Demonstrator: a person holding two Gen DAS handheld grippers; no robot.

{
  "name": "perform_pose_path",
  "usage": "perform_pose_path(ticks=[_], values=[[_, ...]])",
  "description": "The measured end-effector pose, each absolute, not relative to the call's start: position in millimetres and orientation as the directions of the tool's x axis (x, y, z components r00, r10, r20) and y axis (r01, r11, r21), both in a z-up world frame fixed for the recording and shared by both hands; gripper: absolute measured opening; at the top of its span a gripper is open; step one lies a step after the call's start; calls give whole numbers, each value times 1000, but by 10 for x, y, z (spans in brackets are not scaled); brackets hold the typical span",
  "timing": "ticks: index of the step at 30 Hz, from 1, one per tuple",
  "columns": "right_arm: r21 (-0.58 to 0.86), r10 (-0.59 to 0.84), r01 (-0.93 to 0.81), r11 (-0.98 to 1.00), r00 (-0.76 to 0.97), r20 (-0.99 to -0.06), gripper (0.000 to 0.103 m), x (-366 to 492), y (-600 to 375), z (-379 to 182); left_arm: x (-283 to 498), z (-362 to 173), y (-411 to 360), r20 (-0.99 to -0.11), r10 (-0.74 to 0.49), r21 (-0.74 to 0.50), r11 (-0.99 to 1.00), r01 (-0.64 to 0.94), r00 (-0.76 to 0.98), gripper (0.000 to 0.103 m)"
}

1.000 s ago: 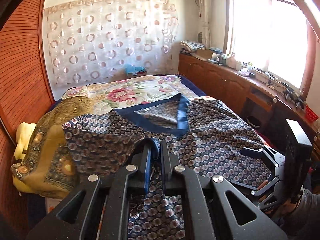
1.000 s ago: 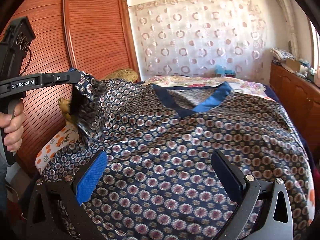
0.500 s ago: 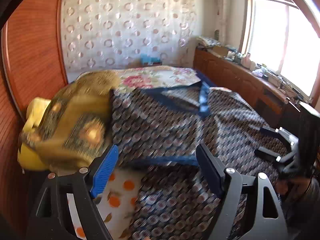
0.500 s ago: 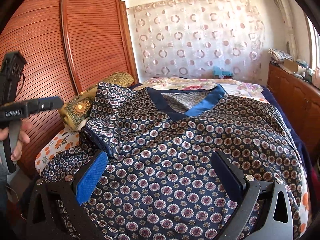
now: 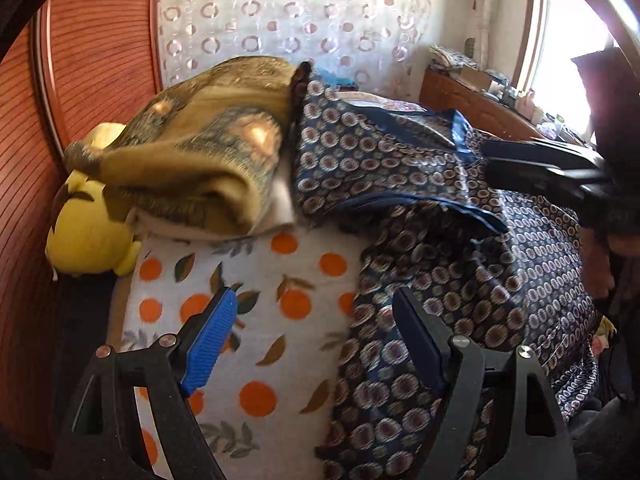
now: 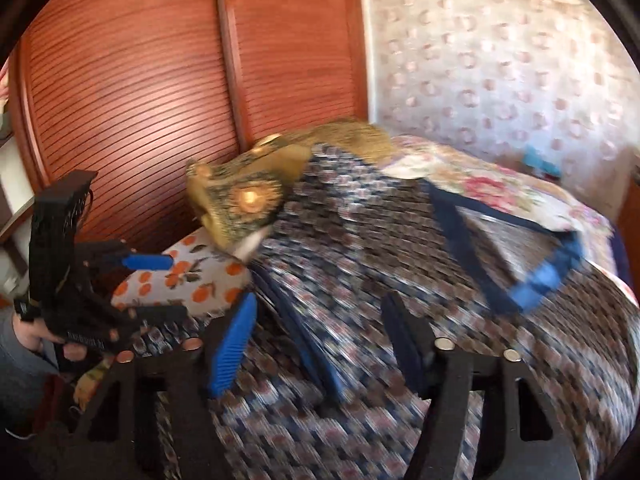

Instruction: Fold small clothes

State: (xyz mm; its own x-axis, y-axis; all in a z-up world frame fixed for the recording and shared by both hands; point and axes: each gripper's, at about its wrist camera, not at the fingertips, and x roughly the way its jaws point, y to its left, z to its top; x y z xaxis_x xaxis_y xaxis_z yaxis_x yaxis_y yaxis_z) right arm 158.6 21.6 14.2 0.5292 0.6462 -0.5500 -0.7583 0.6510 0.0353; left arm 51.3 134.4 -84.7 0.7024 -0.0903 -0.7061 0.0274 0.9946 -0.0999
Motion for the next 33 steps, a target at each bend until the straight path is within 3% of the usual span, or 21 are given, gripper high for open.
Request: perform_pose_path(ticks=[8, 9, 11, 13, 14, 20, 26, 30, 33], values=[[-29, 594, -835, 550, 415, -689, 60, 2013, 1146, -143, 377, -929, 1566, -708, -73, -124, 992, -23, 702, 81], [-58, 567, -835, 547, 421, -708, 56, 2052, 1249, -208, 383, -933, 1572, -709, -73, -127, 992, -24, 702, 81], [-105, 526, -830, 548, 439, -728, 45, 2135, 1393, -296, 388, -944, 1564, -709, -75, -129, 991, -24, 701, 81], [-134, 503, -828, 544, 449, -738, 11, 2189, 1481, -331, 378, -953, 1549, -710, -75, -127, 992, -22, 700, 81], [-136, 505, -833, 536, 445, -739, 9, 2214, 1519, -335, 379, -957, 1531, -710, -78, -127, 992, -19, 700, 81], [32, 658, -827, 561, 422, -623, 7, 2342, 1202, 10, 453, -965, 1381, -713, -104, -132, 991, 14, 694, 81], [24, 632, -737, 676, 562, -534, 5, 2361, 678, 198, 526, -965, 1236, -717, -121, -121, 991, 49, 686, 81], [53, 527, -591, 805, 670, -523, 5, 2530, 156, 125, 619, -973, 1120, -721, -138, -112, 990, 82, 679, 81], [49, 445, -527, 848, 660, -605, 13, 2665, -27, -116, 690, -967, 1041, -719, -158, -117, 987, 106, 677, 73]])
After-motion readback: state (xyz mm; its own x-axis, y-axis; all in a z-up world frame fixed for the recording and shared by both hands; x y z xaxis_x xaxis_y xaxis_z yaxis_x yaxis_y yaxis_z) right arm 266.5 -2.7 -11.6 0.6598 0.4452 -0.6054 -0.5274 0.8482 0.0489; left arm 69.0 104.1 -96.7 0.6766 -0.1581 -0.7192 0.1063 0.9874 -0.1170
